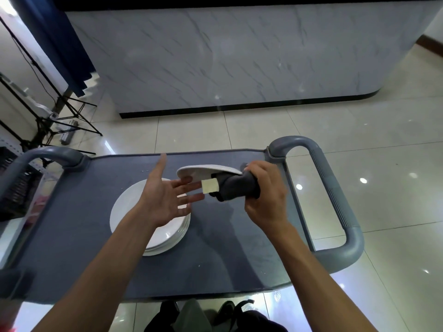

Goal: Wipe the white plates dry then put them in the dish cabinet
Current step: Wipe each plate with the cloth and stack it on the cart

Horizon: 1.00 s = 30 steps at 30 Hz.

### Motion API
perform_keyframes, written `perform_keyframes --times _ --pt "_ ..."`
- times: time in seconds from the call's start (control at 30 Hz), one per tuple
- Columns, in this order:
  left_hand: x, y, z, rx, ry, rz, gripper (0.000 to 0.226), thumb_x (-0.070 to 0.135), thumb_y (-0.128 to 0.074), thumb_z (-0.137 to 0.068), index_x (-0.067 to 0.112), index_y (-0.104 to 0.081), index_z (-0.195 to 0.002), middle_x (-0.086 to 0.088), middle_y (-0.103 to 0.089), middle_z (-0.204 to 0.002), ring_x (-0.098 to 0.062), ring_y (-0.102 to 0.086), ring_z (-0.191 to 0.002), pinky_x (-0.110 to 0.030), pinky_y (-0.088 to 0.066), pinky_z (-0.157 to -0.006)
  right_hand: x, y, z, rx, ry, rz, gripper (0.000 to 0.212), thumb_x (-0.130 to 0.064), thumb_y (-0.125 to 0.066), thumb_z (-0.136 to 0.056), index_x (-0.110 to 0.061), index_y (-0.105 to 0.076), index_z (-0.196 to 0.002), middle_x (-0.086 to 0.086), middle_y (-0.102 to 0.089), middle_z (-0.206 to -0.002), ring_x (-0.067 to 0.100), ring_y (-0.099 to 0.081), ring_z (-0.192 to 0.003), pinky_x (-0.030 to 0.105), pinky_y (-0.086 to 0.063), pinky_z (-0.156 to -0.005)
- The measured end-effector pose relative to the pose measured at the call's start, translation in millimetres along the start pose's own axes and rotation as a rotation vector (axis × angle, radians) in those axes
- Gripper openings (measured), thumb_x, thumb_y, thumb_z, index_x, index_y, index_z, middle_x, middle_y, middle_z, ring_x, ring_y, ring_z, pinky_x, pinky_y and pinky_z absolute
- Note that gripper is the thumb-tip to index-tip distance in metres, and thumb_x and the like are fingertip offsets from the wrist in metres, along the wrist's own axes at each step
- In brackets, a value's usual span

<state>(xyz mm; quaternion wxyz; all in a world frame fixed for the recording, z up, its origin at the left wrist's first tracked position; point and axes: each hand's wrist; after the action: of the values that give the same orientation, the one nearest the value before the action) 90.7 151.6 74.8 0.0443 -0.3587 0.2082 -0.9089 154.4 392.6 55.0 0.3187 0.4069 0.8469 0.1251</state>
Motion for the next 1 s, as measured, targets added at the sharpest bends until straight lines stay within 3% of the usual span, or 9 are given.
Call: perform_keyframes --times 0.13,0.33,0.47,0.63,0.73,0.9,1.0 --pt "-2.1 -10.1 5.1 0.004 -0.013 0.001 0.049 0.045 -0.069 -0.082 0.010 -0.060 -0.115 -0.006 -0.074 -0.099 -0.027 -0.071 -0.078 -0.032 -0.053 -0.061 -1.2 -3.9 8.5 0.031 0.097 0.027 0.043 0.007 -0.070 -0.078 -0.013 -0.054 -0.112 0.007 -0.057 -0.114 0.027 -0.057 -0.096 0.033 -0.047 -0.082" --pt "-13.7 -18.4 2.6 0.091 -0.127 0.260 0.005 0.005 -0.055 -0.091 0.000 -0.057 -0.093 -0.010 -0.066 -0.070 -0.023 -0.070 -0.062 -0.031 -0.059 -0.057 -2.0 -5.7 22.6 -0.051 0.159 0.057 0.036 -0.002 -0.072 -0.082 -0.016 -0.055 -0.111 0.006 -0.053 -0.119 0.027 -0.056 -0.102 0.035 -0.042 -0.087" --pt "-15.2 -15.6 1.2 0.095 -0.171 0.245 0.012 0.002 -0.050 -0.096 -0.002 -0.058 -0.090 -0.009 -0.067 -0.072 -0.018 -0.068 -0.063 -0.027 -0.058 -0.056 3.2 -5.2 29.7 -0.119 0.161 0.065 0.045 0.006 -0.071 -0.078 -0.016 -0.055 -0.115 0.007 -0.052 -0.126 0.031 -0.056 -0.110 0.038 -0.041 -0.095" --pt "-14.3 -11.9 0.7 0.050 -0.200 0.237 0.023 0.005 -0.047 -0.100 -0.006 -0.058 -0.117 -0.014 -0.074 -0.100 -0.022 -0.074 -0.084 -0.028 -0.060 -0.064 9.7 2.2 33.7 -0.269 0.127 0.092 0.062 0.006 -0.072 -0.079 -0.017 -0.054 -0.134 0.010 -0.050 -0.137 0.033 -0.049 -0.126 0.044 -0.039 -0.108" --pt "-16.3 -10.7 -1.3 0.048 -0.285 0.238 0.026 0.004 -0.046 -0.101 0.000 -0.057 -0.123 -0.014 -0.072 -0.114 -0.025 -0.072 -0.097 -0.032 -0.061 -0.069 7.0 4.5 34.3 -0.344 0.072 0.100 0.076 0.012 -0.071 -0.077 -0.016 -0.049 -0.143 0.012 -0.048 -0.144 0.032 -0.045 -0.133 0.047 -0.039 -0.109" --pt "-16.2 -9.0 -0.2 0.032 -0.406 0.197 0.030 0.001 -0.045 -0.100 0.010 -0.061 -0.125 -0.007 -0.074 -0.112 -0.022 -0.073 -0.096 -0.036 -0.061 -0.071 -3.9 5.6 34.9 -0.392 -0.192 -0.115 0.088 0.015 -0.071 -0.076 -0.028 -0.037 -0.145 -0.008 -0.041 -0.151 0.016 -0.040 -0.140 0.043 -0.037 -0.116" --pt "-15.1 -8.2 1.7 0.038 -0.446 0.163 0.032 0.001 -0.045 -0.100 0.011 -0.059 -0.127 -0.007 -0.074 -0.113 -0.024 -0.073 -0.095 -0.041 -0.061 -0.070 -12.2 4.3 36.9 -0.331 -0.319 -0.222 0.077 0.012 -0.069 -0.078 -0.029 -0.042 -0.138 -0.012 -0.042 -0.151 0.009 -0.044 -0.136 0.036 -0.041 -0.113"
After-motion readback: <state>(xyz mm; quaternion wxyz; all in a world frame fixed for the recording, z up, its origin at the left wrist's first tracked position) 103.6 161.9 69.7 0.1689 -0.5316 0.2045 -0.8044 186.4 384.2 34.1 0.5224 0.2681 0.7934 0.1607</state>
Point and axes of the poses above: each hand's wrist, its own z-axis away from the middle knuckle, its own y-axis out of the back of the hand, x = y × z
